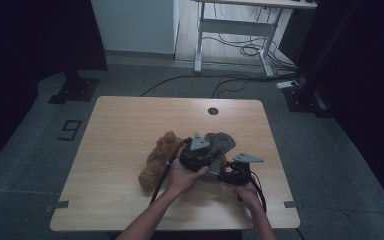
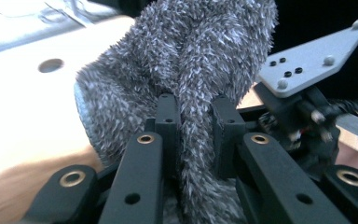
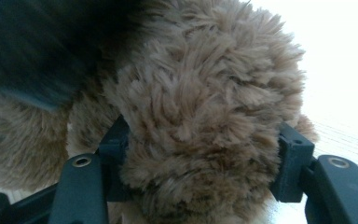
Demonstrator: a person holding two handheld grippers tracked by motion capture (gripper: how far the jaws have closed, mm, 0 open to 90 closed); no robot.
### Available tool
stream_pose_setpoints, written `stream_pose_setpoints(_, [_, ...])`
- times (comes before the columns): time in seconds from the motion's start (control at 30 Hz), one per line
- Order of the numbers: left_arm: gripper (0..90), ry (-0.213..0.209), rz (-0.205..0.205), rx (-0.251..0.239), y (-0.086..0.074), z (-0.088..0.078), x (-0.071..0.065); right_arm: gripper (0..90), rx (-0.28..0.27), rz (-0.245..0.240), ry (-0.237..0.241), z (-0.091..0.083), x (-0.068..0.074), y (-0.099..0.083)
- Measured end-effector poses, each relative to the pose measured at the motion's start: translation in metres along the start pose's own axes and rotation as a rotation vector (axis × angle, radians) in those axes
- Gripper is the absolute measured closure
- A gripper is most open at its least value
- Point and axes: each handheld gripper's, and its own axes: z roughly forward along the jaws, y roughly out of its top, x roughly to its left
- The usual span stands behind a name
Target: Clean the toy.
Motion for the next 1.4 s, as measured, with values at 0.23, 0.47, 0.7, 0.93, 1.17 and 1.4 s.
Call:
stream_pose_setpoints(0.23, [76.0, 0.009, 0.005, 0.076, -0.016, 0.028, -0.001, 37.9, 0.001, 0.003, -0.002, 0.000, -0.001, -0.002])
stream_pose_setpoints(0.47, [76.0, 0.110, 0.015, 0.067, -0.027, -0.009, 0.024, 37.9, 0.000, -0.001, -0.011, 0.001, 0.001, 0.000])
stream_pose_setpoints(0.7, [75.9, 0.180, 0.030, 0.030, -0.033, -0.045, 0.045, 37.9, -0.003, -0.004, -0.013, 0.001, 0.002, 0.000])
stream_pose_setpoints(0.93, [75.6, 0.233, -0.088, -0.030, -0.057, -0.097, 0.090, 37.9, -0.008, -0.001, -0.009, 0.001, 0.001, 0.000])
stream_pose_setpoints(1.17, [75.5, 0.316, -0.172, -0.016, -0.089, -0.123, 0.123, 37.9, -0.011, 0.005, -0.008, 0.001, 0.001, 0.000])
stream_pose_setpoints(1.4, [75.9, 0.295, -0.271, 0.037, -0.128, -0.107, 0.143, 38.4, -0.007, -0.003, -0.023, 0.003, 0.002, 0.000])
